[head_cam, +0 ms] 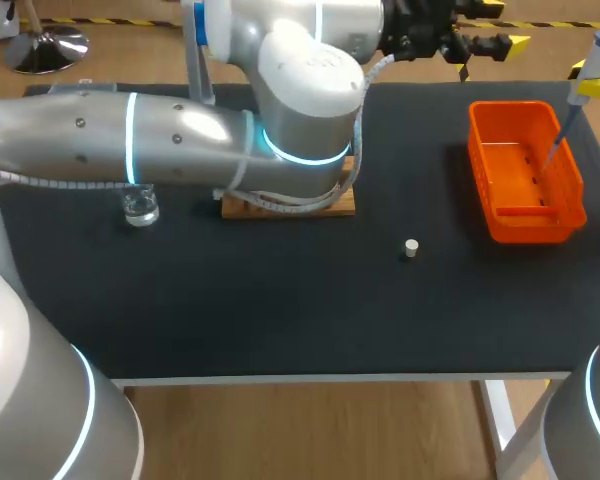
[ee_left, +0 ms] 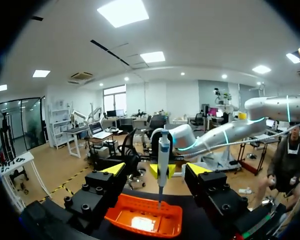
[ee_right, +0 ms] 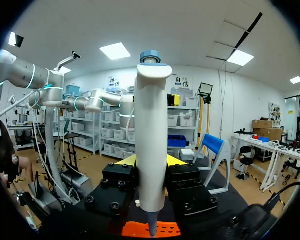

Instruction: Invert the test tube, pick up the pipette, mount the tip to pipette, aspirate from beaker and dispense into the tube, eject the tip, return the pipette, and cap with the stopper.

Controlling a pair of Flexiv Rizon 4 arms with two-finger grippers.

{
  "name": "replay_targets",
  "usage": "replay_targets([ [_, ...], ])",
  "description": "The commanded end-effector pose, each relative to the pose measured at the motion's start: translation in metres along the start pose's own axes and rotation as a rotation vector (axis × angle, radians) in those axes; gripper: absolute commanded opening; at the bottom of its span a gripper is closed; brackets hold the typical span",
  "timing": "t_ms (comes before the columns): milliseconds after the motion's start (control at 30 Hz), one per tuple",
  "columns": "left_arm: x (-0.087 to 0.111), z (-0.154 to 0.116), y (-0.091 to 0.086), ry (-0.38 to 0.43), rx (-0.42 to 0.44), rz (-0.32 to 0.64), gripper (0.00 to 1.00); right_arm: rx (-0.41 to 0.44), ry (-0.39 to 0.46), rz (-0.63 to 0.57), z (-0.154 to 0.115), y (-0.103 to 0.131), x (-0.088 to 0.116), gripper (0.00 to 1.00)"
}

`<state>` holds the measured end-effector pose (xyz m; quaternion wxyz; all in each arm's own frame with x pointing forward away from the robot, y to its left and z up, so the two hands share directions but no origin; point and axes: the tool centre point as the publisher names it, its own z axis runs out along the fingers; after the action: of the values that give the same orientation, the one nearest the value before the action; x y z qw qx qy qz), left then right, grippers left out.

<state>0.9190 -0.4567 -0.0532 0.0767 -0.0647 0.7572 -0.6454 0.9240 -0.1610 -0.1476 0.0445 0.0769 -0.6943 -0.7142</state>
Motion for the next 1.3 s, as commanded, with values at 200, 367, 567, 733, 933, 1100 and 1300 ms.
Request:
replay_targets([
  [200,-0.001,0.005,-0.002,-0.001,-0.008,0.0,0.0,0.001,0.003,-0.001,-0.001,0.0,-0.001,0.0],
  [367,-0.001,0.005,-0.002,-0.001,-0.008,0.0,0.0,0.001,0.003,-0.001,-0.001,0.0,-0.001,0.0],
  [567,-0.002,0.011,-0.004,0.011,0.004,0.006,0.0,0.001,0.003,-0.001,-0.001,0.0,-0.001,0.0],
  [733,-0.005,0.029,-0.009,0.039,0.023,0.015,0.0,0.001,0.003,-0.001,-0.001,0.0,-0.001,0.0],
  [933,-0.002,0.049,-0.014,0.06,0.032,0.012,0.0,0.001,0.003,-0.001,-0.001,0.0,-0.001,0.0],
  [1100,0.001,0.062,-0.018,0.053,0.051,0.025,0.0,0.001,0.003,-0.001,-0.001,0.0,-0.001,0.0],
  [1300,0.003,0.076,-0.019,0.067,0.076,0.027,0.0,0.001,0.003,-0.001,-0.001,0.0,-0.001,0.0],
])
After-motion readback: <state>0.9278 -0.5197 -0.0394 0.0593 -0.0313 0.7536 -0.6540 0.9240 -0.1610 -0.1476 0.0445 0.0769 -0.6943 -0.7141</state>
